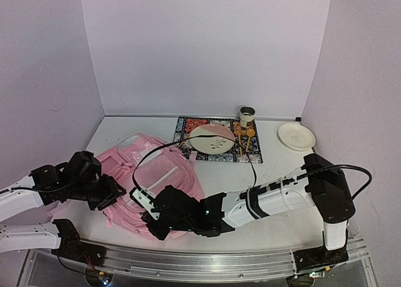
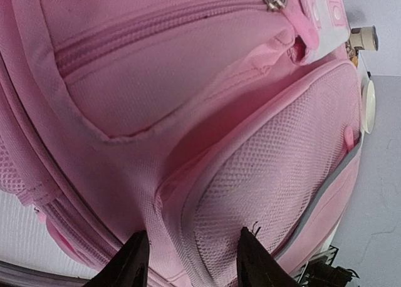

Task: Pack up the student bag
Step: Hold the upper front pocket of the student bag, then zip the upper front pocket of the student bag.

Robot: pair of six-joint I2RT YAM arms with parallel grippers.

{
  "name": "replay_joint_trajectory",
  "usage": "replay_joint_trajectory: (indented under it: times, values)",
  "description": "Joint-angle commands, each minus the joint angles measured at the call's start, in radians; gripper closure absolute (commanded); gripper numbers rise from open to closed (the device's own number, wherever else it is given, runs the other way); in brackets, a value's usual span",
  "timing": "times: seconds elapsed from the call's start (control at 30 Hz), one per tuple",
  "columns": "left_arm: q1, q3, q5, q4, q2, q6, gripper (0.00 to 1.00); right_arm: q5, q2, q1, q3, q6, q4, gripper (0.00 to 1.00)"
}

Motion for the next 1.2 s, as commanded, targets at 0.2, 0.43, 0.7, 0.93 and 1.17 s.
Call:
replay_joint_trajectory:
  times: [0.2, 0.43, 0.7, 0.93, 1.17]
  values:
    - [-0.002, -0.07, 0.14, 0.142, -0.008, -0.063, 0.66, 0.052, -0.012, -0.009, 0.015, 0.013, 0.027, 1.0]
    - [0.0, -0.087, 0.064, 0.133, -0.017, -0.018, 1.0, 0.089, -0.111, -0.045, -0.13, 0.016, 0.014, 1.0]
    - [0.0, -0.061, -0.032, 0.062, 0.035, 0.051, 1.0, 0.144, -0.277, -0.164, -0.319, -0.006, -0.078, 1.0]
    - [0.0, 0.03, -0.173, -0.095, 0.07, 0.115, 1.0, 0.128, -0.382, -0.286, -0.396, -0.033, -0.111, 1.0]
    - [0.0, 0.166, -0.287, -0.19, 0.146, 0.144, 0.97, -0.086, -0.316, -0.222, -0.308, -0.057, -0.145, 1.0]
